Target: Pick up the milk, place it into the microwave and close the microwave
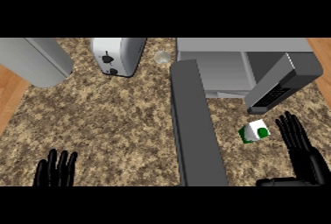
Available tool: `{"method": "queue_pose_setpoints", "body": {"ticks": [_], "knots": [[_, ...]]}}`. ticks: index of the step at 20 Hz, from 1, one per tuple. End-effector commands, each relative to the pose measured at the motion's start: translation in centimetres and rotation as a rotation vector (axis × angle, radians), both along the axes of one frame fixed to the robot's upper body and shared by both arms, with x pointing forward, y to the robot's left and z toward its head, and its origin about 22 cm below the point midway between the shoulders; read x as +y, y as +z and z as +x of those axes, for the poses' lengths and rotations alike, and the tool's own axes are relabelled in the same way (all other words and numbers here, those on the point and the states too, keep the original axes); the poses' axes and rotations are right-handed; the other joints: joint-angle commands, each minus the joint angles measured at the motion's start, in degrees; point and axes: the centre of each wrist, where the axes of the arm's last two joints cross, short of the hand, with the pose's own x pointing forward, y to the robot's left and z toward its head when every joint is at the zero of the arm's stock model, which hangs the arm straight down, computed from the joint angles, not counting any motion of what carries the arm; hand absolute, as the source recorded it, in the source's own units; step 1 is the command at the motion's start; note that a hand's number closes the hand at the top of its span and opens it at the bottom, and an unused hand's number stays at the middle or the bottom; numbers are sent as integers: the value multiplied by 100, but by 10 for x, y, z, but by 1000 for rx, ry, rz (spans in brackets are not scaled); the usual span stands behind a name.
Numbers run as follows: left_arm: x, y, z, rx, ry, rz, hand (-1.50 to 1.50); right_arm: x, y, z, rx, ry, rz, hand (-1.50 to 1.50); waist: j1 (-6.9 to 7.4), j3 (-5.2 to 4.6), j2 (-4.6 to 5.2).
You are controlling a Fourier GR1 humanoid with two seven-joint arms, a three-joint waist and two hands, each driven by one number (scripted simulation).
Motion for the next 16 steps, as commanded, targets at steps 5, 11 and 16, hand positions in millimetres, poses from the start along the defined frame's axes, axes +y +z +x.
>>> {"method": "queue_pose_setpoints", "body": {"ticks": [5,11,16], "knots": [[10,9,-20,5,-5,7,-150,2,-49,29,24,-98,-41,-150,48,2,3],[13,-5,-22,10,11,-10,-150,-39,-75,27,26,-89,-58,-150,43,2,8],[15,-14,-21,-7,14,-2,-150,-40,-100,24,22,-102,-57,-150,40,4,12]]}}
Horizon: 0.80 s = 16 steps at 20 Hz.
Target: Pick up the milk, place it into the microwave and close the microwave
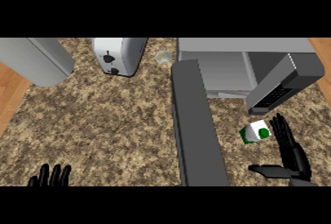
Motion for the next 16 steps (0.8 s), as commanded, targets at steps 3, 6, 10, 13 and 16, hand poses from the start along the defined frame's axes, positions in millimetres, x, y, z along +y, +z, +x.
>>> {"method": "queue_pose_setpoints", "body": {"ticks": [3,6,10,13,16], "knots": [[2,-7,-16,1,-20,1,-150,-9,-20,1,-33,-7,2,-150,27,3,5],[-5,-16,-6,-5,-8,-6,-150,-13,-16,16,-9,-11,-1,-150,36,5,15],[-15,-5,-3,-8,-6,-10,-150,-15,-19,11,-27,23,-30,-150,22,6,13],[12,-8,-6,5,-15,-19,-150,4,-32,4,-40,33,-25,-150,33,7,19],[7,-4,-7,7,-13,-4,-150,6,-26,14,-64,54,2,-150,16,5,10]]}}
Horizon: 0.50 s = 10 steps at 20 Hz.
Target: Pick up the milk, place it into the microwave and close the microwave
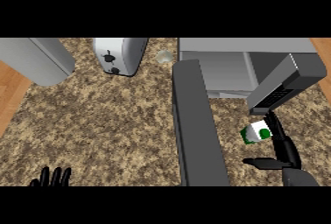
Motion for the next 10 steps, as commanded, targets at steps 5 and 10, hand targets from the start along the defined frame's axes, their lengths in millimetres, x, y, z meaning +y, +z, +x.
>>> {"method": "queue_pose_setpoints", "body": {"ticks": [5,10], "knots": [[10,5,-14,0,-11,8,-150,7,-7,-1,-81,60,56,-150,51,6,11],[-1,0,-17,-1,-12,7,-150,27,-9,7,-74,51,77,-150,11,0,-4]]}}
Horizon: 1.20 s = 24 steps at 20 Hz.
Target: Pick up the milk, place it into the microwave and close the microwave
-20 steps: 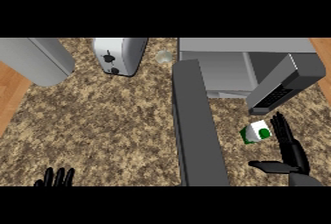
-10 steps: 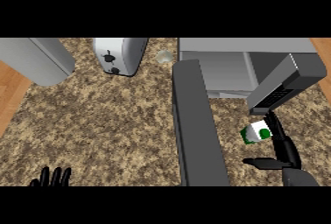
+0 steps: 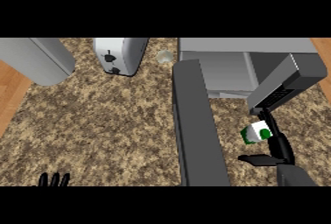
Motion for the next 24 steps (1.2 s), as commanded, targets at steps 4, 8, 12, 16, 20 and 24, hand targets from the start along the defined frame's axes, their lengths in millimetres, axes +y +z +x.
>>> {"method": "queue_pose_setpoints", "body": {"ticks": [4,8,12,16,20,24], "knots": [[-7,7,-3,1,4,12,-150,9,-6,-1,-105,-45,15,-150,20,5,12],[-6,-1,-11,-3,-19,3,-150,22,1,15,-142,-32,-143,150,85,5,15],[3,-8,-1,0,-18,-2,-150,16,14,33,-170,-102,-111,150,74,5,27],[-3,-8,-3,4,-7,-3,-150,26,6,26,-182,-150,-92,150,58,7,24],[-5,2,6,-10,-20,-14,-150,39,15,44,-186,-203,-98,150,74,11,45],[-1,-2,-3,2,-24,-10,-150,52,16,50,-257,-201,-38,150,120,14,40]]}}
